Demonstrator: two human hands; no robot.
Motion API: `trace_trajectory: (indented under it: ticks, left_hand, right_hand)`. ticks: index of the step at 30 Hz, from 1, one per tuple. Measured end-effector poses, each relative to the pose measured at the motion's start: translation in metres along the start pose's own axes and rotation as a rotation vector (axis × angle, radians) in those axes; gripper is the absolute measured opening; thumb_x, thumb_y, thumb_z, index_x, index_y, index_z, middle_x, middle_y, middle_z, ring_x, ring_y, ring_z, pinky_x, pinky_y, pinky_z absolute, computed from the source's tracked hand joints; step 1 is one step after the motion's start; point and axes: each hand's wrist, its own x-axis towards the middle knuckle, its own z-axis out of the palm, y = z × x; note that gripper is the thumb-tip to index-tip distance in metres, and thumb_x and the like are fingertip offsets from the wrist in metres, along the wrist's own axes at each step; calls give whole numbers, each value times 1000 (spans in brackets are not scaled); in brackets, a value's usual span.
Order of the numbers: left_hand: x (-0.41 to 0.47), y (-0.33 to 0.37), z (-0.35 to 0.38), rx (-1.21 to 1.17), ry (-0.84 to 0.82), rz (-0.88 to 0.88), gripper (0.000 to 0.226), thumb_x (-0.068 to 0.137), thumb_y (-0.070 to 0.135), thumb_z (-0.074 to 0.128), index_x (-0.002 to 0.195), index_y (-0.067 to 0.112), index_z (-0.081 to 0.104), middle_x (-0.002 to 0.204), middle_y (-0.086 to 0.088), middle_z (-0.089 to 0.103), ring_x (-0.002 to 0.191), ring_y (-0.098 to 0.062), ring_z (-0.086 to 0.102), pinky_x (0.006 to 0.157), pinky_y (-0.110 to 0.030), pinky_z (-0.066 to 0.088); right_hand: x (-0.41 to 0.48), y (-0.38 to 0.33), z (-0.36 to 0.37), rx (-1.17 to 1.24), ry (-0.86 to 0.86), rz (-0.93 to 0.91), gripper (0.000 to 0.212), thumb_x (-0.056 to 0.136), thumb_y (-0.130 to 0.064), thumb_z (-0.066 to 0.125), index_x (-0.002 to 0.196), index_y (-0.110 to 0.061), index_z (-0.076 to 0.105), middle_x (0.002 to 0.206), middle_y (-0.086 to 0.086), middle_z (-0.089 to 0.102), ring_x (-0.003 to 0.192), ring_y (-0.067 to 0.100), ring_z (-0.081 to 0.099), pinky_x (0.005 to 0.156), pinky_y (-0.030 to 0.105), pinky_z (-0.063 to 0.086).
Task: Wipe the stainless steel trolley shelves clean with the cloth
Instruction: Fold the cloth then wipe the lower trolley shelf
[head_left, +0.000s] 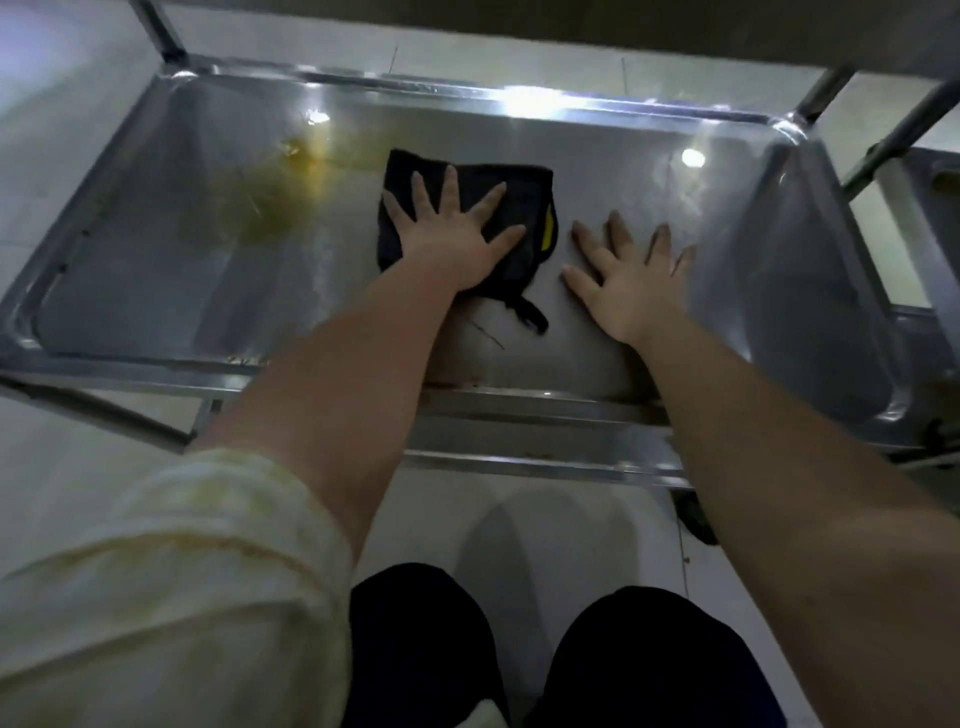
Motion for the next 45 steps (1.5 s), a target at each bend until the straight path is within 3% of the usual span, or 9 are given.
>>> trace_trajectory:
  ticks: [5, 8, 14, 18, 23, 28, 32, 38, 45]
  left_hand:
    - [-95, -14, 27, -1, 47, 118, 72, 81, 84, 0, 147, 57, -8, 164, -5, -12, 147, -41, -14, 111, -68, -12]
    - [-137, -24, 39, 22, 7, 93, 77, 72, 87, -8, 143, 59, -17, 163, -3, -18, 147, -39, -20, 109, -66, -16]
    - [-88, -5, 25, 11, -8, 55, 74, 82, 85, 12, 146, 57, -14, 162, -7, -21, 144, -44, -22, 108, -71, -15]
    - [-56, 22, 12, 43, -11, 84, 75, 85, 83, 13, 149, 54, -10, 163, -9, -19, 144, -46, -20, 107, -73, -12]
    - [-96, 21, 33, 49, 0, 109, 82, 80, 87, 11, 148, 51, -14, 162, -11, -21, 144, -47, -21, 106, -74, -14]
    - [-123, 33, 39, 24, -64, 79, 88, 78, 89, 21, 148, 51, -17, 160, -11, -27, 141, -46, -28, 104, -72, -20]
    - [-122, -4, 34, 3, -28, 102, 89, 72, 93, 24, 145, 59, -14, 161, -1, -25, 142, -43, -28, 105, -69, -21]
    - [-123, -91, 21, -16, -77, -112, 94, 53, 102, 9, 135, 68, -21, 160, 4, -27, 142, -42, -28, 106, -70, -18]
    - [-118, 38, 39, 28, -8, 78, 86, 72, 93, 15, 145, 58, -13, 162, -8, -23, 139, -52, -26, 100, -77, -16]
  right_hand:
    - [-3, -1, -1, 15, 17, 17, 65, 88, -77, 9, 149, -55, 0, 164, -9, -2, 147, 44, -6, 113, 66, -8]
    - [-3, -4, -2, 20, 15, 23, 64, 89, -76, 10, 149, -54, 2, 164, -9, -1, 147, 45, -5, 113, 65, -7]
    - [-1, -3, 1, -17, 7, 0, 68, 87, -78, 7, 149, -54, -2, 164, -8, -4, 146, 47, -7, 111, 68, -7]
    - [0, -3, 1, -14, 5, 18, 64, 90, -71, 5, 151, -50, 1, 165, -7, -3, 147, 45, -8, 112, 69, -7]
    - [0, -4, -2, 7, 1, 22, 58, 94, -68, 10, 150, -54, 1, 165, -7, -2, 147, 44, -8, 112, 68, -8]
    - [-1, -3, -3, 24, -20, 24, 57, 95, -69, 12, 149, -55, 0, 164, -8, -4, 147, 43, -10, 112, 67, -8]
    - [-1, 0, -5, 86, 2, 6, 61, 91, -75, 16, 149, -57, 7, 164, -10, 0, 148, 42, -7, 112, 66, -9]
    - [1, -2, -4, 29, 6, 12, 65, 89, -77, 12, 149, -55, 4, 165, -8, 0, 147, 44, -4, 112, 67, -7]
    - [2, -1, -5, 21, -13, 10, 60, 93, -71, 9, 150, -53, 1, 165, -7, -3, 147, 44, -7, 112, 68, -8]
